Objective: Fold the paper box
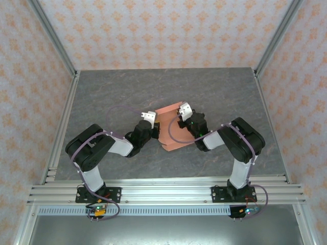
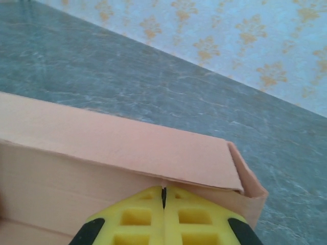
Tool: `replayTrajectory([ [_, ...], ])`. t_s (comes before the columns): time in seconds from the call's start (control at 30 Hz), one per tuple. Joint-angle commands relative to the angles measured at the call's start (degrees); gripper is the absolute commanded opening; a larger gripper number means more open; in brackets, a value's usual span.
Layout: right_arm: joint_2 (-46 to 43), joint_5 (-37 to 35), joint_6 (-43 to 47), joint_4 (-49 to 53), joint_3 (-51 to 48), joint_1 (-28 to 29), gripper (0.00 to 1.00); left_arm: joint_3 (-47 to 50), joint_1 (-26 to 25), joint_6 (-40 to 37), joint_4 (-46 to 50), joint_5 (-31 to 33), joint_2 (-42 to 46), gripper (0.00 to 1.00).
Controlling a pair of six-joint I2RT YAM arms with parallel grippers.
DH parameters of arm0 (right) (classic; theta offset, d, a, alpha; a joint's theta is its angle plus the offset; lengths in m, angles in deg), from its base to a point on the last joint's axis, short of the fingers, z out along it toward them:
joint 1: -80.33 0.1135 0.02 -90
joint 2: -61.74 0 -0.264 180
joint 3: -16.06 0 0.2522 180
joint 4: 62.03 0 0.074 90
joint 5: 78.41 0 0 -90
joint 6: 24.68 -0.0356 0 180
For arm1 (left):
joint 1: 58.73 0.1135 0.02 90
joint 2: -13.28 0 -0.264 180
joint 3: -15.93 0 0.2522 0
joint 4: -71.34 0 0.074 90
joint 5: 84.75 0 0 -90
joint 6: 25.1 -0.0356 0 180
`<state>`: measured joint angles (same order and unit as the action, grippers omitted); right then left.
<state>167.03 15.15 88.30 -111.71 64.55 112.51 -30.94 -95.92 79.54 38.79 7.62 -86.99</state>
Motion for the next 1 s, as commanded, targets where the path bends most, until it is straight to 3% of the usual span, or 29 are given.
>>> replayTrajectory([
  [0.0, 0.7, -12.5, -5.7, -3.4, 1.3, -0.4, 0.00, -1.1, -1.5, 2.2, 1.3, -1.9, 3.4, 0.00],
  [0.2, -2.1, -10.5, -8.7, 1.1, 0.8, -0.4, 0.02, -2.6, -1.7, 5.4, 7.5, 0.7, 6.4, 0.00],
  [0.33, -5.0, -8.6, -11.0, 3.9, 0.1, -0.4, 0.15, -3.7, -2.0, 8.2, 12.4, 3.5, 8.6, 0.00],
  [0.47, -9.4, 7.1, -7.7, 9.0, -0.7, -0.5, 0.26, -4.1, -2.6, 9.0, 14.5, 5.8, 9.4, 0.00],
  [0.6, -14.5, 13.9, -4.2, 18.0, -0.9, -1.4, 0.32, -3.9, -2.7, 9.4, 16.4, 8.8, 10.3, 0.00],
  [0.77, -20.8, 27.7, -2.3, 24.9, -1.8, -8.1, 0.35, -3.2, -2.7, 9.6, 17.7, 10.0, 12.4, 0.00],
  [0.97, -24.4, 31.3, 0.6, 32.1, -0.1, -11.1, 0.44, -2.4, -2.8, 9.7, 17.6, 9.9, 13.4, 0.00],
])
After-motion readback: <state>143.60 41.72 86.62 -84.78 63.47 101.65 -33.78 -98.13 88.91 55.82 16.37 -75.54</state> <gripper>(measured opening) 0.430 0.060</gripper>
